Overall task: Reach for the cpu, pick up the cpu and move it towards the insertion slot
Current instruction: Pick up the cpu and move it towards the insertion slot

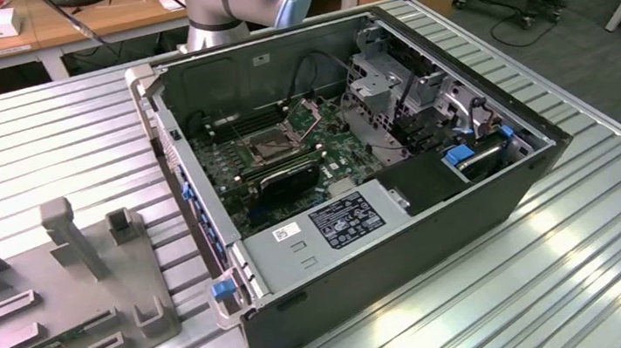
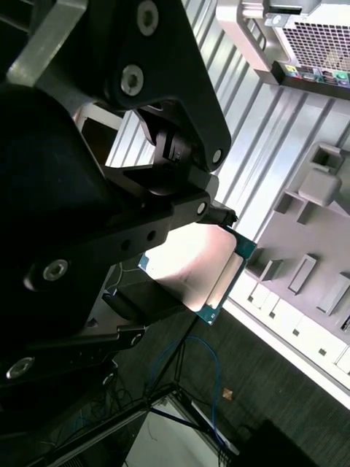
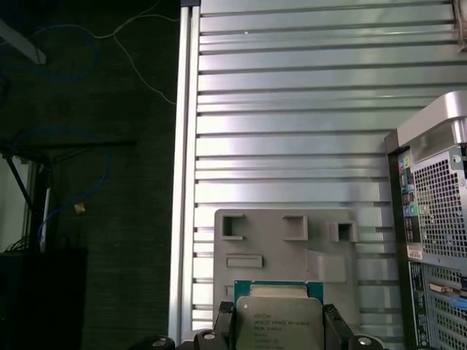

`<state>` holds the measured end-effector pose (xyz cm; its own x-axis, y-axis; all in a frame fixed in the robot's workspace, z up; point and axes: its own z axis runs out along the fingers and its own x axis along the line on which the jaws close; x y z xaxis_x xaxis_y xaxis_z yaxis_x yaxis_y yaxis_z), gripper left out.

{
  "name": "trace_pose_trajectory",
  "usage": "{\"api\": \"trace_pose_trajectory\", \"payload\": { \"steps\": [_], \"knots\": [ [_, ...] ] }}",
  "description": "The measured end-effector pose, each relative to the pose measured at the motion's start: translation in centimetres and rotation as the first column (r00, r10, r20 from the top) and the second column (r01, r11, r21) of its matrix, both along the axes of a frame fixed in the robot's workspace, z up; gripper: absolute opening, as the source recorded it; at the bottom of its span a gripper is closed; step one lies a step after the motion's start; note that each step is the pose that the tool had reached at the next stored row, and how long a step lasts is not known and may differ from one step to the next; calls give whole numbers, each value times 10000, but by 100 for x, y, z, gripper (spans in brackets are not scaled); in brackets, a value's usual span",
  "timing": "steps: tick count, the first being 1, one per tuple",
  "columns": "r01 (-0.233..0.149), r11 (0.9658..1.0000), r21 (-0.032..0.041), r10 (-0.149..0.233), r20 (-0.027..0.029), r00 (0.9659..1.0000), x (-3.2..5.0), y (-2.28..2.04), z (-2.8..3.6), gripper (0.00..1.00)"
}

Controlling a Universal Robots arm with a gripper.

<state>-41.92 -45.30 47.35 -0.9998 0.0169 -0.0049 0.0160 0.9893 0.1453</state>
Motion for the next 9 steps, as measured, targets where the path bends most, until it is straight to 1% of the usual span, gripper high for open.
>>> {"api": "trace_pose_trajectory", "payload": {
  "steps": [5, 9],
  "knots": [
    [2, 10000, 0, -2, -9, 10000, 95, 0, -7, 55],
    [4, 10000, 1, -4, -14, 10000, 151, 0, -13, 55]
  ]
}}
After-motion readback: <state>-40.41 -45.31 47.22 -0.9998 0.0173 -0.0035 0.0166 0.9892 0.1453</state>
